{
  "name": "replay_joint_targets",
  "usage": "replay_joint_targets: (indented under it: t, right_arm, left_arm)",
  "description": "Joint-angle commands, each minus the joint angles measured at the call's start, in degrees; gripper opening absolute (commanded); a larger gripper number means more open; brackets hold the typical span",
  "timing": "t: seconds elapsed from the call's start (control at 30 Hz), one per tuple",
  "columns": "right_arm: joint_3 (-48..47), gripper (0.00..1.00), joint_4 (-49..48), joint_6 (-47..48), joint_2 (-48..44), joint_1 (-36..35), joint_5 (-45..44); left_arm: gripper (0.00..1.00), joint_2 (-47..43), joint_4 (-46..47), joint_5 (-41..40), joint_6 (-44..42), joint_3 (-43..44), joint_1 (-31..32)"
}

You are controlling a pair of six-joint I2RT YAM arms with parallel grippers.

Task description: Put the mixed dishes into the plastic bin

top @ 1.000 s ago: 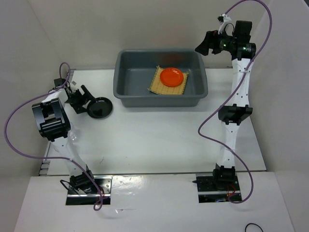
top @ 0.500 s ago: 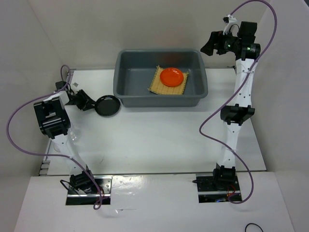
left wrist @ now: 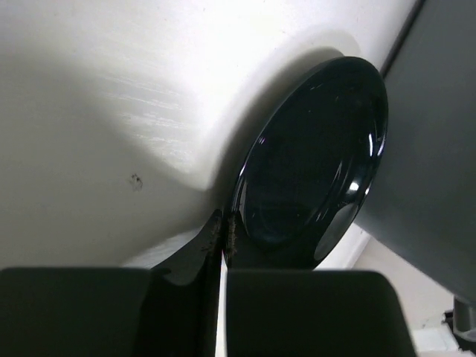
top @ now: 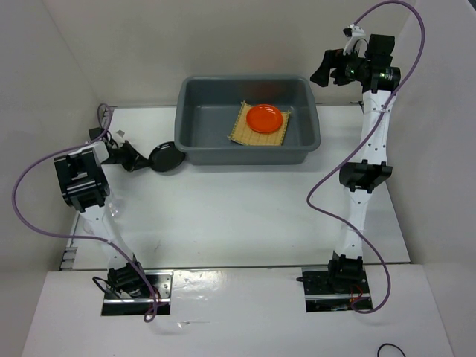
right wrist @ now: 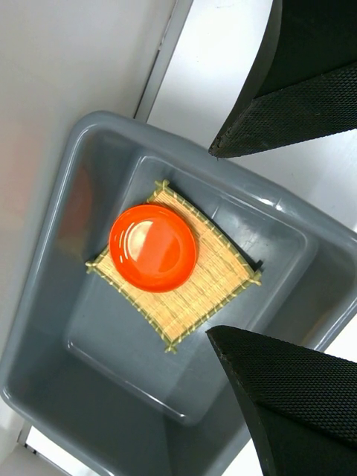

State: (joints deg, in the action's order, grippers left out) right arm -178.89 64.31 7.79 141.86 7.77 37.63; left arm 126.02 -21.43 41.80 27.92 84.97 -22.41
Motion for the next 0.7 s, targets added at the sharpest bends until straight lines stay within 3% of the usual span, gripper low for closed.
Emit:
replay_joint_targets:
  t: [0.0,0.2,0.33,0.43,0.6,0.63,0.67]
  right_arm:
    - [-0.8,0.98,1.1,0.7,-0.6,0.1,-1.5]
    - [-0.8,0.98,1.1,0.7,-0.6,0.1,-1.5]
    - [-0.8,0.98,1.1,0.1,-2.8,-0.4,-2.7]
    - [-0.8,0.98,1.6,0.1,-4.6,-1.0,-2.7]
    - [-0.8,0.98,2.2,0.1,-6.9,-1.0,-9.1]
    - [-0.8,0.98,2.2,0.1,-6.9,-1.0,-9.8]
    - [-0.8,0.98,2.2,0.1,-7.6,-1.0,-9.8]
  left_arm:
    - [0.0,-5.9,-1.2,-6.9,2.7,1.2,0.3]
    - [0.0,-12.9,-9.4,-21.7,11.8,16.9,-0.3]
    - [0.0,-14.1,-7.1,-21.8,20.0,29.9,-0.3]
    - [0.0,-12.1,-7.0,-21.8,22.9,39.3,3.4]
    - [0.0,4.3,-17.5,-17.5,24.1,69.3,12.6]
    - [0.0,8.2,-19.9,-17.5,24.1,84.9,16.0]
    - [0.0,16.8,-24.3,-16.9,25.4,93.5,17.5]
